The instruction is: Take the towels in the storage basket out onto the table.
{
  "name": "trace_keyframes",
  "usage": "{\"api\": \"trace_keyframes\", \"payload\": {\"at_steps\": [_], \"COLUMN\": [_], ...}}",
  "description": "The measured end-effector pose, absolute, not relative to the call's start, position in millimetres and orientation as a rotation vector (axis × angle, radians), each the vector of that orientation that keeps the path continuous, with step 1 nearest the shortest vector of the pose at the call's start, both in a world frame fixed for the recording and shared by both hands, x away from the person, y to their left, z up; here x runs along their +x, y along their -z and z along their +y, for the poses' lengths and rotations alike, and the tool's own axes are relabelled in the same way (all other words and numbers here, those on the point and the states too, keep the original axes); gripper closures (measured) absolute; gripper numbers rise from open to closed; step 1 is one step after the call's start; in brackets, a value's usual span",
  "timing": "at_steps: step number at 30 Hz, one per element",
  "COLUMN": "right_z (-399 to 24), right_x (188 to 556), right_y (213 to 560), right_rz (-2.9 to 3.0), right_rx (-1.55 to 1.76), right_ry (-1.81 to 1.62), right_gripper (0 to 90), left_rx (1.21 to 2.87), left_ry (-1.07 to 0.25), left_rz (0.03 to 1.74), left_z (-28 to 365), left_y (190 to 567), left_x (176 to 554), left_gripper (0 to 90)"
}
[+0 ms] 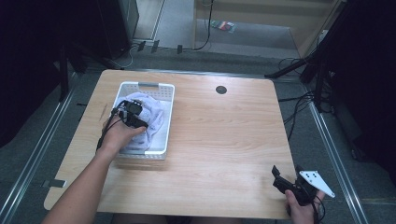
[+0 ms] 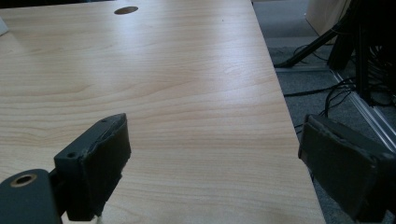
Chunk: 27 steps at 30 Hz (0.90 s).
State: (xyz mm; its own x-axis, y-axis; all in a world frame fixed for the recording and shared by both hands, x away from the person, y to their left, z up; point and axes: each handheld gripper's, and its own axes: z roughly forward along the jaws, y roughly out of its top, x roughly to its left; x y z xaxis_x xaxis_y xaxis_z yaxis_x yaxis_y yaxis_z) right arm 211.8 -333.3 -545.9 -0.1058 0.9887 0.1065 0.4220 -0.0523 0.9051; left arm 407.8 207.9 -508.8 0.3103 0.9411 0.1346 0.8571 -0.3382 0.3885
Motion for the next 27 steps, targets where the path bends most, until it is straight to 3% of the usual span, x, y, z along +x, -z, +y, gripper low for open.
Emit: {"api": "trace_keyframes", "payload": {"at_steps": [7, 27], "right_z": [-333.5, -333.9], "right_x": [211.9, 211.9], "right_y": [545.9, 545.9], "right_rz": [1.587, 1.584], "right_rx": [1.526, 1.530], "right_ry": [-1.139, -1.137], "right_gripper": [9.0, 9.0], "left_rx": [2.350, 2.269], "left_ry": [-0.537, -0.480], "left_rz": [1.640, 1.546], "left_z": [205.0, 208.5], "left_y": [504.5, 459.7], "left_x": [408.0, 399.7], "left_gripper": [57.1, 58.4]}}
